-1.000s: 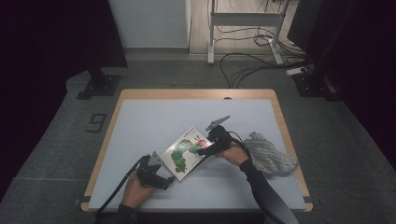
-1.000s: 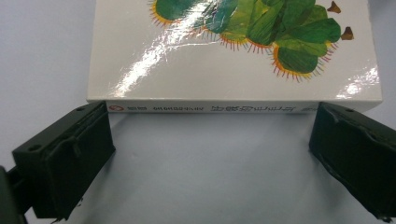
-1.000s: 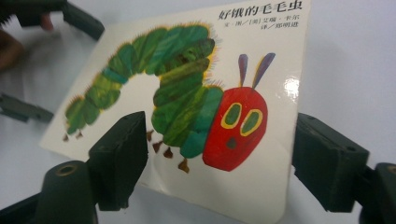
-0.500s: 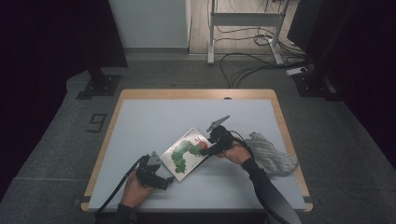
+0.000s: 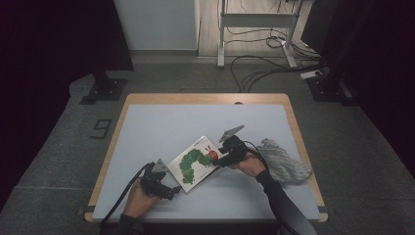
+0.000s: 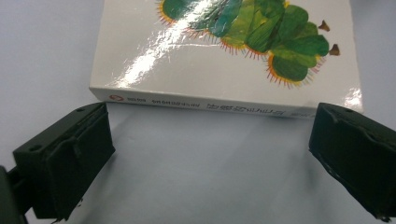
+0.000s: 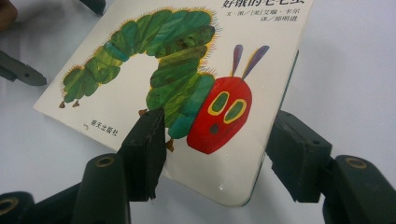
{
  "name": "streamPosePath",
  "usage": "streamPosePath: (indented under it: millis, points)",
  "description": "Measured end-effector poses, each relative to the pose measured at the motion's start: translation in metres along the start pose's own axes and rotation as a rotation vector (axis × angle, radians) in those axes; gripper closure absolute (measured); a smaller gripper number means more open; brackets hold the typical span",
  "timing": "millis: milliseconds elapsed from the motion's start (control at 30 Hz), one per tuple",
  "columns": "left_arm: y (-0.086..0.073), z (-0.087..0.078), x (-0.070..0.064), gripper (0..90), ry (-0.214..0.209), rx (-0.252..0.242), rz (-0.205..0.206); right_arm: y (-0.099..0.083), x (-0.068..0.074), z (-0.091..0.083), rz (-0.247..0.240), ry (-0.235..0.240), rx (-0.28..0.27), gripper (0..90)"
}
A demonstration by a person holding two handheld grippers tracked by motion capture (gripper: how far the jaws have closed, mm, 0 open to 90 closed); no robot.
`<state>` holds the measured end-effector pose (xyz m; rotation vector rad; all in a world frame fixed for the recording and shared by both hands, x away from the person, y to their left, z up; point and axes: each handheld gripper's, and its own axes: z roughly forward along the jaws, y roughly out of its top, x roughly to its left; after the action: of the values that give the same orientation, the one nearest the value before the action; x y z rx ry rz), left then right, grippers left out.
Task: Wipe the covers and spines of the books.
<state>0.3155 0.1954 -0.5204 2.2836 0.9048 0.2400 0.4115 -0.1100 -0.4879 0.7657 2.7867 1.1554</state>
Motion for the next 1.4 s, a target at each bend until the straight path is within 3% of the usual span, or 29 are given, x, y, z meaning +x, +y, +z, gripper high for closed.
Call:
streamPosePath:
  millis: [467,667,867,967,1400]
  points:
    - [0.001,-0.003,0.002,0.0,-0.003,-0.001,-0.015,-0.013,0.007,-0.002,0.01,-0.007,-0.016,41.3]
    - [0.001,0.0,0.001,0.0,-0.033,0.003,-0.018,-0.014,0.01,-0.004,0.008,-0.006,-0.024,41.5]
    - [0.001,0.001,0.001,0.0,-0.048,0.001,-0.014,-0.01,0.004,-0.005,0.033,0.048,-0.026,40.1]
    - [0.001,0.001,0.001,0.0,-0.048,-0.001,-0.012,-0.009,0.003,-0.002,0.031,0.075,-0.018,34.0]
    - [0.001,0.001,0.001,0.0,-0.044,-0.003,-0.009,-0.001,0.004,0.007,0.035,0.121,-0.002,31.4]
